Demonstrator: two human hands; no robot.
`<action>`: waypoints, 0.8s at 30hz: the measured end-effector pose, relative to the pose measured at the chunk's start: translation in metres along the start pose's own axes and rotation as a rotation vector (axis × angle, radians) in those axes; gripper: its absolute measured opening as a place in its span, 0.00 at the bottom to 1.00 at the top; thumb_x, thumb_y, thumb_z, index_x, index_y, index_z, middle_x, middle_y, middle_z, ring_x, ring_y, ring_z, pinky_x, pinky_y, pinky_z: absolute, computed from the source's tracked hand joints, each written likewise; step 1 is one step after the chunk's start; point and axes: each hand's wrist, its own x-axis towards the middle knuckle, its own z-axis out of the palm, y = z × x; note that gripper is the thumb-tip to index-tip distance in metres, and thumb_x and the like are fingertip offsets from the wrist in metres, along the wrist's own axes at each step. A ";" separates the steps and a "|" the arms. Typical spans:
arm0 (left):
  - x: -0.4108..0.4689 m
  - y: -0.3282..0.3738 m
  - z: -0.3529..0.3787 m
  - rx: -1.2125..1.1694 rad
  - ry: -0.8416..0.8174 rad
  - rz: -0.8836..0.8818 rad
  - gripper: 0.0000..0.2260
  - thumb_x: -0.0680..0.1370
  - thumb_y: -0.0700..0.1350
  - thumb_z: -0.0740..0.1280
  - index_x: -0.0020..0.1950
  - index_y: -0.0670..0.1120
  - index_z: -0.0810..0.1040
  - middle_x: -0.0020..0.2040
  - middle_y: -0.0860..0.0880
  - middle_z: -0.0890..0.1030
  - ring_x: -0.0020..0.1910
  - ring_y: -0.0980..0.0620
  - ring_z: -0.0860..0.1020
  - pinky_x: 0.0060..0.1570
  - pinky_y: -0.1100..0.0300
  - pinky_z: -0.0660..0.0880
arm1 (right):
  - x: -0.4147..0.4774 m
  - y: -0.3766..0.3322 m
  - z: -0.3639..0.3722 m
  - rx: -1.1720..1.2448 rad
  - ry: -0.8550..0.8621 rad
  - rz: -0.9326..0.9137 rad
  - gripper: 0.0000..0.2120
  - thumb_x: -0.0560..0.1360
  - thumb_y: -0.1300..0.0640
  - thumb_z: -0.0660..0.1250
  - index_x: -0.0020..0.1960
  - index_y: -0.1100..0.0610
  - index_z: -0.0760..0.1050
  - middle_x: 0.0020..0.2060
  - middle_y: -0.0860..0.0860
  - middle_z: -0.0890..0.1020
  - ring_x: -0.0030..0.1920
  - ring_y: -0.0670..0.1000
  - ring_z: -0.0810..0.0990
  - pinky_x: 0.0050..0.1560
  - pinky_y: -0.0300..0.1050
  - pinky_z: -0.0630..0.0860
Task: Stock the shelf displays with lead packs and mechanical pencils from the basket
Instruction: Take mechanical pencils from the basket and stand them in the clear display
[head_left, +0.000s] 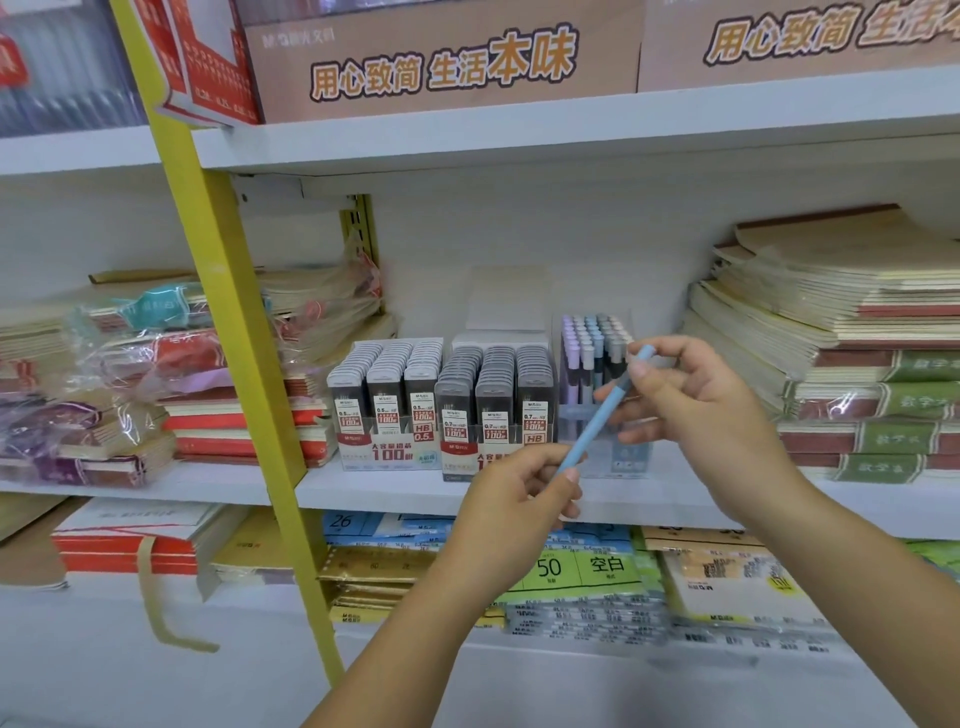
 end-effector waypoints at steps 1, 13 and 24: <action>0.002 -0.001 0.002 0.090 0.033 0.053 0.08 0.81 0.45 0.67 0.51 0.60 0.80 0.43 0.59 0.82 0.43 0.63 0.80 0.47 0.63 0.78 | 0.001 -0.003 -0.002 -0.003 0.004 -0.020 0.03 0.80 0.58 0.63 0.52 0.52 0.73 0.40 0.54 0.86 0.37 0.53 0.85 0.33 0.40 0.81; 0.047 -0.007 -0.014 1.152 0.219 0.502 0.19 0.81 0.54 0.64 0.71 0.54 0.74 0.78 0.46 0.67 0.79 0.45 0.59 0.78 0.40 0.51 | 0.026 -0.005 -0.021 -0.728 0.073 -0.446 0.07 0.78 0.56 0.67 0.55 0.50 0.74 0.45 0.45 0.82 0.47 0.43 0.81 0.48 0.36 0.78; 0.049 -0.015 -0.019 1.169 0.243 0.552 0.18 0.78 0.52 0.68 0.69 0.54 0.77 0.75 0.47 0.70 0.74 0.43 0.67 0.76 0.42 0.55 | 0.033 0.008 -0.014 -0.764 -0.063 -0.335 0.08 0.76 0.54 0.68 0.52 0.47 0.70 0.40 0.41 0.81 0.41 0.37 0.79 0.39 0.25 0.70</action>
